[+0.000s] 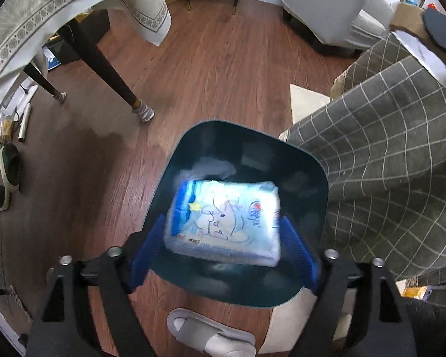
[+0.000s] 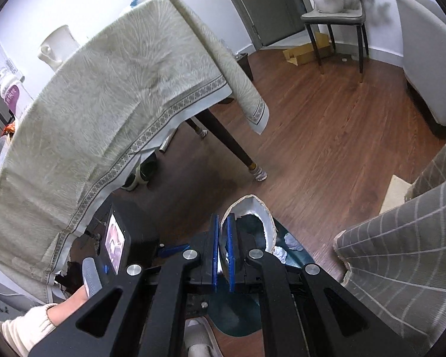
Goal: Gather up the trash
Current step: 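Carry both to the teal bin, open the left tool while the right holds the tape roll above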
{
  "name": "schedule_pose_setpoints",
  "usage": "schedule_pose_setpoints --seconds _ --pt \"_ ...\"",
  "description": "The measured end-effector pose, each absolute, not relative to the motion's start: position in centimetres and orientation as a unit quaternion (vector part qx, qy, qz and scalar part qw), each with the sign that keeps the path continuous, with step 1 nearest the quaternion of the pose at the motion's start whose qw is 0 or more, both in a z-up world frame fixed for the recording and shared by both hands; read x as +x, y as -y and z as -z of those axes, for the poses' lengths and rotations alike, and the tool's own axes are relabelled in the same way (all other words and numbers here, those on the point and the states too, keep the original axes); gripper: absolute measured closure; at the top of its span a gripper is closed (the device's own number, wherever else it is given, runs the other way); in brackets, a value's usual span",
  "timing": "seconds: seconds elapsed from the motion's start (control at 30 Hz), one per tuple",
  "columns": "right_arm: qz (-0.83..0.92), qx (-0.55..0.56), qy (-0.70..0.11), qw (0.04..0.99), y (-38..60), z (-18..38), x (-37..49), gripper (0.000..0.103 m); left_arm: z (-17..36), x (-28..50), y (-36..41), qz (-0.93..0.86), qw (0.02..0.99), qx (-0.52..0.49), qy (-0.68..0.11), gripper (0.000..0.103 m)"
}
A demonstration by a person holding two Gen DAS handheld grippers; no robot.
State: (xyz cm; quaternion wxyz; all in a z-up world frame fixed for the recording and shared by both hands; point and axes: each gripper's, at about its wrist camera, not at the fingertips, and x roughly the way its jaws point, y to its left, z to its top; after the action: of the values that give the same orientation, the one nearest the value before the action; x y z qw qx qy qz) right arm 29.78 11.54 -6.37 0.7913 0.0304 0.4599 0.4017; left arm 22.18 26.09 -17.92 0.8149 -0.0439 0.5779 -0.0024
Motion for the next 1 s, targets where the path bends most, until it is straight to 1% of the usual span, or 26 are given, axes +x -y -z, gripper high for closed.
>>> schedule_pose_setpoints --seconds 0.2,0.3,0.47,0.57,0.87,1.0 --pt "-0.396 0.012 -0.477 0.784 -13.4 8.0 30.0 0.098 17.6 21.8 -27.0 0.001 0.817 -0.048 -0.575 0.015" --pt "-0.394 0.004 -0.485 0.781 -14.0 8.9 30.0 0.098 16.3 21.3 -27.5 -0.003 0.830 -0.046 -0.556 0.017" --pt "-0.386 -0.006 -0.502 0.774 -15.1 10.8 30.1 0.098 13.4 20.7 -28.6 -0.008 0.858 -0.059 -0.510 0.028" --pt "-0.384 -0.016 -0.514 0.767 -15.9 12.0 30.0 0.098 12.0 20.3 -29.1 -0.012 0.871 -0.063 -0.488 0.032" --pt "-0.377 -0.047 -0.546 0.746 -17.9 15.4 29.3 0.098 8.6 19.4 -30.4 -0.019 0.894 -0.092 -0.439 0.049" --pt "-0.372 -0.063 -0.559 0.739 -18.3 16.9 28.9 0.098 7.2 18.9 -30.9 -0.020 0.902 -0.107 -0.417 0.053"
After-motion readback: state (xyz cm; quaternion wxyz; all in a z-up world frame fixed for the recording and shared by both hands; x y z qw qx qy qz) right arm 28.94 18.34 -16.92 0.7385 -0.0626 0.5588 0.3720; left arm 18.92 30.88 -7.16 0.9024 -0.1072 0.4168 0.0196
